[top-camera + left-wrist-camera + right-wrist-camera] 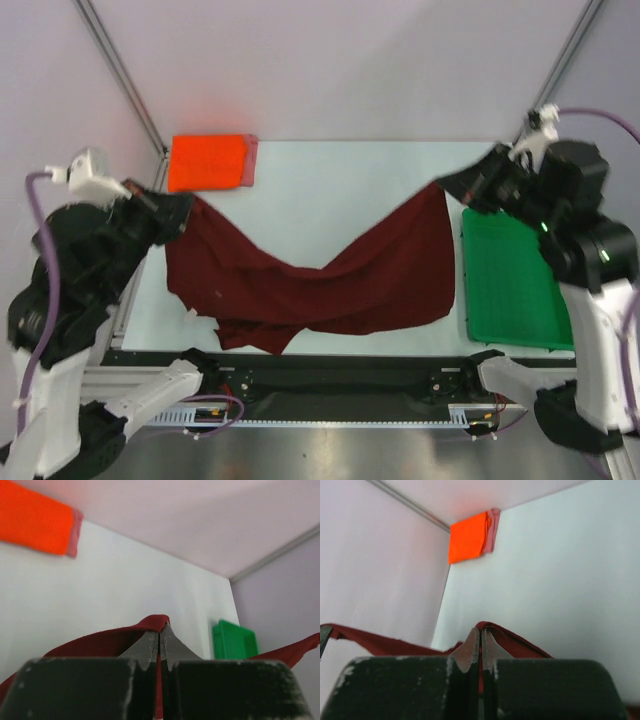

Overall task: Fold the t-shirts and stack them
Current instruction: Flatten the tshirt out

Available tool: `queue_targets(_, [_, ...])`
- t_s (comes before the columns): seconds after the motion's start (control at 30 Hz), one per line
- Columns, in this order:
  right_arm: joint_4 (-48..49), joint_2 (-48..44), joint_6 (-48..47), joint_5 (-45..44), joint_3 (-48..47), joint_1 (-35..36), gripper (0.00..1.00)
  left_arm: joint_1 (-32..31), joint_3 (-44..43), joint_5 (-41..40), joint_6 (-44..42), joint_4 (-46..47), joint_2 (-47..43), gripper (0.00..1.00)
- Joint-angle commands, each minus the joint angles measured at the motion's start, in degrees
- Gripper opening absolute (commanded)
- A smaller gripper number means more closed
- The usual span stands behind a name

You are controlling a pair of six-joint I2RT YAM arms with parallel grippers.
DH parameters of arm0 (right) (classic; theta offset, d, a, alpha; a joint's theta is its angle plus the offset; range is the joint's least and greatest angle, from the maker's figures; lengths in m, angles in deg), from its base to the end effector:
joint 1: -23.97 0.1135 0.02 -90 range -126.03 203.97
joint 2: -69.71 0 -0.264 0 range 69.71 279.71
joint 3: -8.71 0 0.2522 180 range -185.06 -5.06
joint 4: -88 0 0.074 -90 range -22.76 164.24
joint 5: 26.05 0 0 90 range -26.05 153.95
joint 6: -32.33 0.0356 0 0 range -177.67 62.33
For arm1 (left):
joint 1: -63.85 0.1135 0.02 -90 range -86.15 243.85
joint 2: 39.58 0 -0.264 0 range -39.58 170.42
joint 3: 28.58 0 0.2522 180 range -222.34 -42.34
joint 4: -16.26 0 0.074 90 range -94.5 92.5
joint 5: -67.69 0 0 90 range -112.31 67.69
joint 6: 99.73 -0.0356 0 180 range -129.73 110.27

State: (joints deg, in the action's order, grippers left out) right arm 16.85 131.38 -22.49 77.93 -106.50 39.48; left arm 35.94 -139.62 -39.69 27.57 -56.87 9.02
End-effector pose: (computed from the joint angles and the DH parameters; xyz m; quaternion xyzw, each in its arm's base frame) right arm 0.1404 0.0479 0.5159 0.0660 0.8015 0.3397 0.4877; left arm 0.0652 -0.0225 0.5151 -0.1584 0.7506 -0.2419 0.5941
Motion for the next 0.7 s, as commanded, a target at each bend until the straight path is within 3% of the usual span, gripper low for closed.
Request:
queue_targets(0.0, [16.82, 12.57, -0.02, 0.16, -4.34, -1.87, 0.0, 1.35, -5.9, -7.21, -5.73, 14.26, 11.65, 0.0])
queue_targets(0.1, [23.25, 22.68, -1.86, 1.14, -11.37, -4.69, 0.0, 5.81, -8.37, -6.88, -14.69, 27.52, 19.92, 0.0])
queue_targets(0.23, [29.08, 34.99, -0.38, 3.68, -23.41, -9.44, 0.0, 14.62, -17.76, 1.45, -15.06, 40.88, 31.54, 0.0])
queue_targets(0.3, [28.91, 43.3, 0.67, 5.26, -31.84, -10.93, 0.0, 18.47, -23.45, 9.95, -13.05, 48.64, 37.68, 0.0])
queue_targets(0.33, [28.65, 45.88, 1.64, 5.62, -41.54, -11.29, 0.0, 19.28, -34.97, 11.66, -11.56, 47.69, 45.98, 0.0])
queue_targets(0.43, [30.57, 53.46, 5.93, 7.55, -51.81, -12.34, 0.0, 23.84, -57.41, 21.12, -5.09, 48.81, 57.62, 0.0])
queue_targets(0.5, [35.29, 53.38, 9.1, 8.87, -51.67, -13.83, 0.0, 27.7, -58.21, 23.8, 0.82, 57.05, 60.74, 0.0])
queue_targets(0.57, [37.78, 50.4, 11.22, 9.14, -47.29, -14.63, 0.0, 31.84, -50.67, 26.34, 9.26, 66.87, 57.94, 0.0])
queue_targets(0.67, [36.4, 46.01, 11.58, 11.67, -42.54, -15.07, 0.0, 35.72, -50.55, 30.73, 12.89, 67.29, 56.88, 0.0])
